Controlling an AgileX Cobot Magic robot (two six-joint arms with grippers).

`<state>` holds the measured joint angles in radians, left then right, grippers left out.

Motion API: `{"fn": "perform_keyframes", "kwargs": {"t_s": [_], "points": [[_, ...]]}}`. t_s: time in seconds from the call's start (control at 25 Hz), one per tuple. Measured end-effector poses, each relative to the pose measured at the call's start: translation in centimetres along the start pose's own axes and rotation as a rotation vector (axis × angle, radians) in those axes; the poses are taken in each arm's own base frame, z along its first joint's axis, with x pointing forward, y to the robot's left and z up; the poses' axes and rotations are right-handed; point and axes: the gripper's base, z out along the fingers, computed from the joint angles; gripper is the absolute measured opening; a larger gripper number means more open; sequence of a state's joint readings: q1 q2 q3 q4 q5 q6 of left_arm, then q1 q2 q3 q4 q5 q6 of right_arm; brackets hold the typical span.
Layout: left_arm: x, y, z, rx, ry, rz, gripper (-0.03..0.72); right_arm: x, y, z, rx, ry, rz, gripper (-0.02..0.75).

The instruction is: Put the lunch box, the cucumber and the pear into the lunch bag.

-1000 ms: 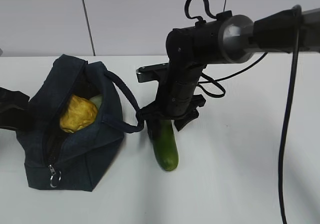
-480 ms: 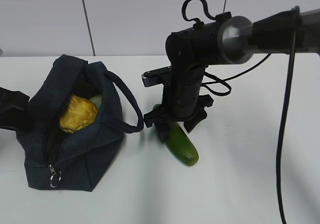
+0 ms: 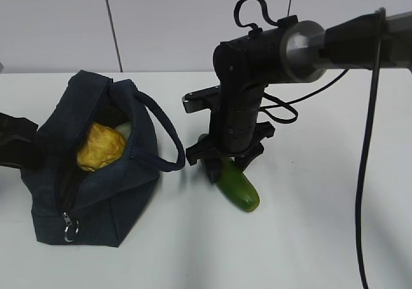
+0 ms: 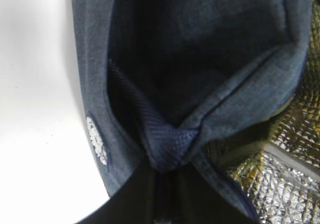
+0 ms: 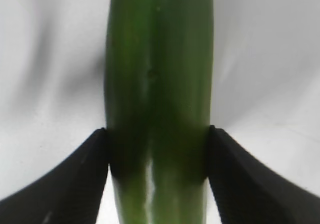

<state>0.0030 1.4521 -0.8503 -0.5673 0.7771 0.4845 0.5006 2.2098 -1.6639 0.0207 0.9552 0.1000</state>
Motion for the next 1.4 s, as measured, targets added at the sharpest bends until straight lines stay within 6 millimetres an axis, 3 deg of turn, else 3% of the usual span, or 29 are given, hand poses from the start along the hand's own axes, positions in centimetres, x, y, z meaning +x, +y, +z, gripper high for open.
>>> {"fn": "perform_keyframes", "kwargs": {"t_s": [0.96, 1.4], "points": [[0.0, 0.0, 0.0, 0.000, 0.000, 0.000, 0.001, -0.1, 0.0, 0.2, 0.007, 0.023, -0.024, 0.417], [0.0, 0.0, 0.0, 0.000, 0.000, 0.000, 0.001, -1.3, -0.2, -2.1, 0.045, 0.042, -0.065, 0.416]]}}
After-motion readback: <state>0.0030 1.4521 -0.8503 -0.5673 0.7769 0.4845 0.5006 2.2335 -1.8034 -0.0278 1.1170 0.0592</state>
